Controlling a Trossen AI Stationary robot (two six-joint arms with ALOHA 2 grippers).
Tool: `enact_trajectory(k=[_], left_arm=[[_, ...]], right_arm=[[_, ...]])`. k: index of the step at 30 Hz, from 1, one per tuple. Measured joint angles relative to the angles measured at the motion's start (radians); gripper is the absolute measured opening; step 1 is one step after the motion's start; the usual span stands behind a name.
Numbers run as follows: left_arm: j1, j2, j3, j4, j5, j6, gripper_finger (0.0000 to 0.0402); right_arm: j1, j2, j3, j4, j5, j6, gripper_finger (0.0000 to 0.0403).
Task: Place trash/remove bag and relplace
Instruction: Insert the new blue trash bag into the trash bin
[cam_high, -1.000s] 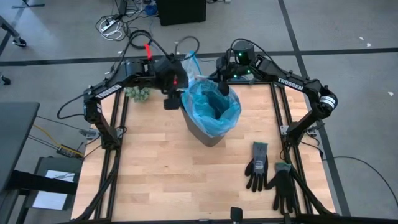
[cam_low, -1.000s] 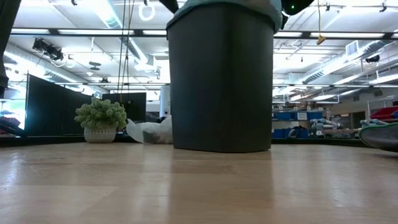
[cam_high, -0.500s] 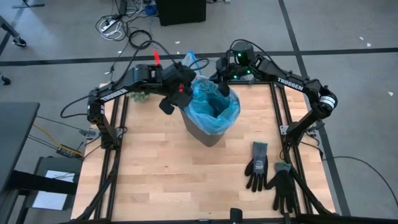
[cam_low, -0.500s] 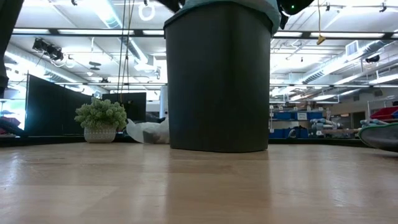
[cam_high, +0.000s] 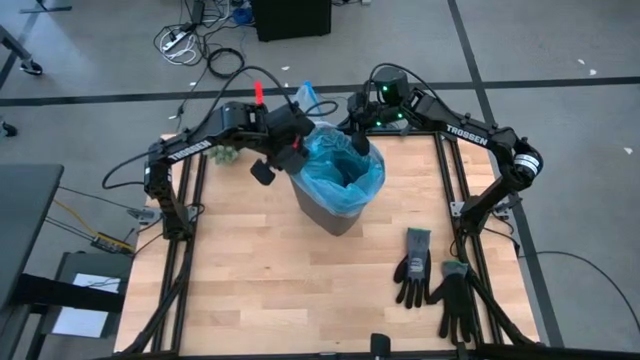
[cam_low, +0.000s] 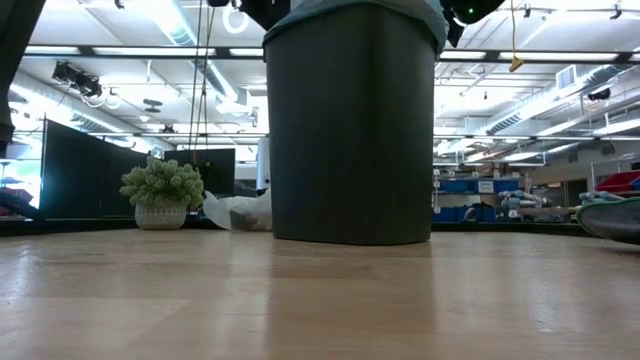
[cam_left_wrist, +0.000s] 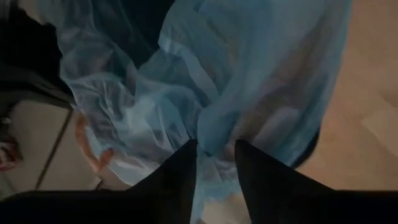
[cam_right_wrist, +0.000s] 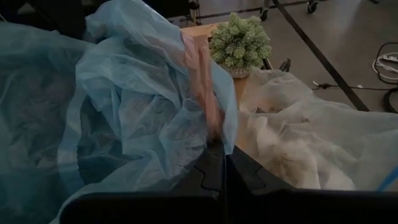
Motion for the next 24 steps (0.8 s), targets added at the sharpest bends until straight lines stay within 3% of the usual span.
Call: enact_trajectory(k=[8,14,24], left_arm=[[0.013,0.000,0.000,-0.042,-0.019,-0.034,0.0071],[-0.004,0.000,0.017,-0.056,-0.060,-0.031,0.0011],[-0.045,0.000,0.173,-0.069,-0.068,-0.050,0.0006]], right_arm=[[0.000,0.000,0.000,0.000,0.000,0.002,0.0000],[0.000,0.000,0.000,0.000,0.000,0.006,0.0000],[0.000,0.000,0.000,0.000,0.002,0.017,0.0000]])
